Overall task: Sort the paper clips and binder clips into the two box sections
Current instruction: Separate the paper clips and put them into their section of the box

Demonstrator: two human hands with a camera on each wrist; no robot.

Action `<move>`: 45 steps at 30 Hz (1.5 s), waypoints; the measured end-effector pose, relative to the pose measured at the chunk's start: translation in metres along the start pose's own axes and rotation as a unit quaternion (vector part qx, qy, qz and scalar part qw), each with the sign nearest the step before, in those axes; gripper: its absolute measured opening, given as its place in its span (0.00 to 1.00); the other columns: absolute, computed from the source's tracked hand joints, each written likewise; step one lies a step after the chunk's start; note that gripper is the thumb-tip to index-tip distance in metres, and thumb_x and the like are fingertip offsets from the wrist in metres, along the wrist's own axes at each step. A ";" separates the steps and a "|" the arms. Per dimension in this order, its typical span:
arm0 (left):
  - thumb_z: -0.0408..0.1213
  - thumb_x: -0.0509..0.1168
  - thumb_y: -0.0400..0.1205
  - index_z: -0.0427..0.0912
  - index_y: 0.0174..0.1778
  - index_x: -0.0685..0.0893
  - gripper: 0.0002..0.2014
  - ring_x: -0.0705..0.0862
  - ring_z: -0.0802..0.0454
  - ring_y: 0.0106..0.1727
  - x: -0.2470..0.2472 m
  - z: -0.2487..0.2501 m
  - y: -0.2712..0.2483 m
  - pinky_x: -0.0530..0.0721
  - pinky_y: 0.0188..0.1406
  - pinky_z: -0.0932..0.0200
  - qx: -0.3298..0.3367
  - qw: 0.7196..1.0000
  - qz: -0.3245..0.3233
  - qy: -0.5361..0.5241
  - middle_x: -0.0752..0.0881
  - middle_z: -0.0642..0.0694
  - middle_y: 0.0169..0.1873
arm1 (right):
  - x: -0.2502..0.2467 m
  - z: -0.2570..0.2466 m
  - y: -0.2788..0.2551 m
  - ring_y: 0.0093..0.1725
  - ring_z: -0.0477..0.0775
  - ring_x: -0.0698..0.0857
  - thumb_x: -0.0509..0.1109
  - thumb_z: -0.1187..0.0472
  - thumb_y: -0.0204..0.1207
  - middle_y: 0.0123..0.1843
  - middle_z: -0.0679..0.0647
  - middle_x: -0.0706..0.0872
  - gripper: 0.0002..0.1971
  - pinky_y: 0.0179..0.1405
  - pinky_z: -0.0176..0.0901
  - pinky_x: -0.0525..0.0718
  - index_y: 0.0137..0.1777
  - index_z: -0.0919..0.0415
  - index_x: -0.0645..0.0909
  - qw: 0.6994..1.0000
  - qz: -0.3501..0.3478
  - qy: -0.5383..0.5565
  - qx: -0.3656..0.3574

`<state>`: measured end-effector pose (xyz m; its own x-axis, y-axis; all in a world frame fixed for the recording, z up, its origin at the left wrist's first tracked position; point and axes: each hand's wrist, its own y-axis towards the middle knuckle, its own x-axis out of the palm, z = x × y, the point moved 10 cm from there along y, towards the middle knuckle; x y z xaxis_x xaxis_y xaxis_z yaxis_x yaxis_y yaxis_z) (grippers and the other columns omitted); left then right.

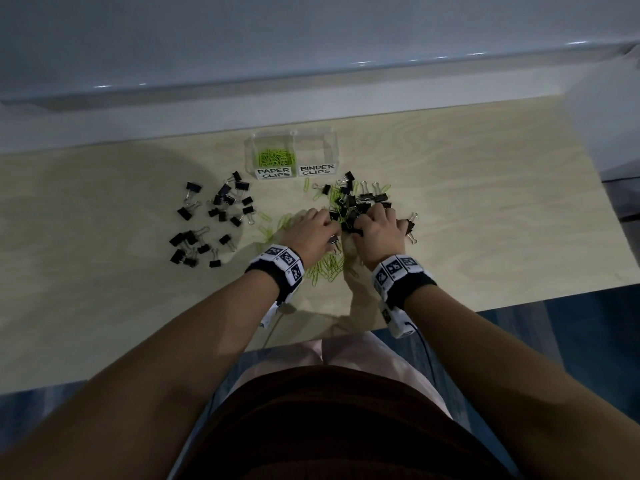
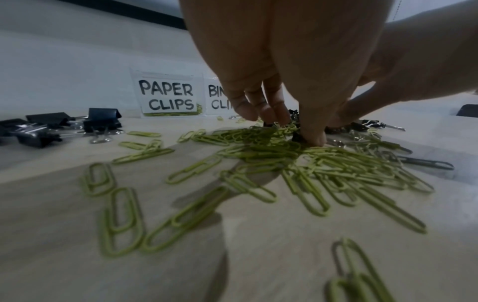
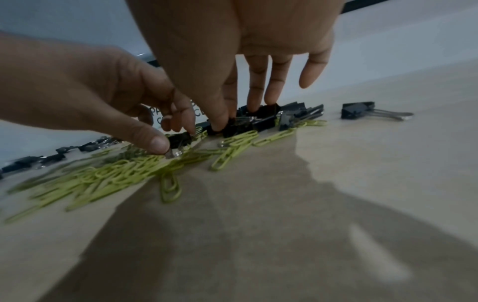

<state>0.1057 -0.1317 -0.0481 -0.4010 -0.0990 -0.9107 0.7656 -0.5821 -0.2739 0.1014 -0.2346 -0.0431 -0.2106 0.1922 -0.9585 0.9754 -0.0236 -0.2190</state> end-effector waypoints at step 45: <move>0.60 0.76 0.63 0.44 0.81 0.52 0.57 0.65 0.47 0.69 0.018 -0.075 -0.100 0.78 0.65 0.51 -0.113 0.990 -0.011 -0.086 0.63 0.42 0.69 | 0.023 -0.061 -0.022 0.67 0.59 0.70 0.78 0.44 0.64 0.70 0.56 0.69 0.43 0.66 0.55 0.75 0.77 0.55 0.65 0.971 -0.088 0.128 -0.184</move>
<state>0.0596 -0.0141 -0.0602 -0.4845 -0.2350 -0.8426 0.8403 -0.3929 -0.3736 0.0790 -0.1695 -0.0494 -0.3991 0.4010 -0.8246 0.8929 0.3745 -0.2500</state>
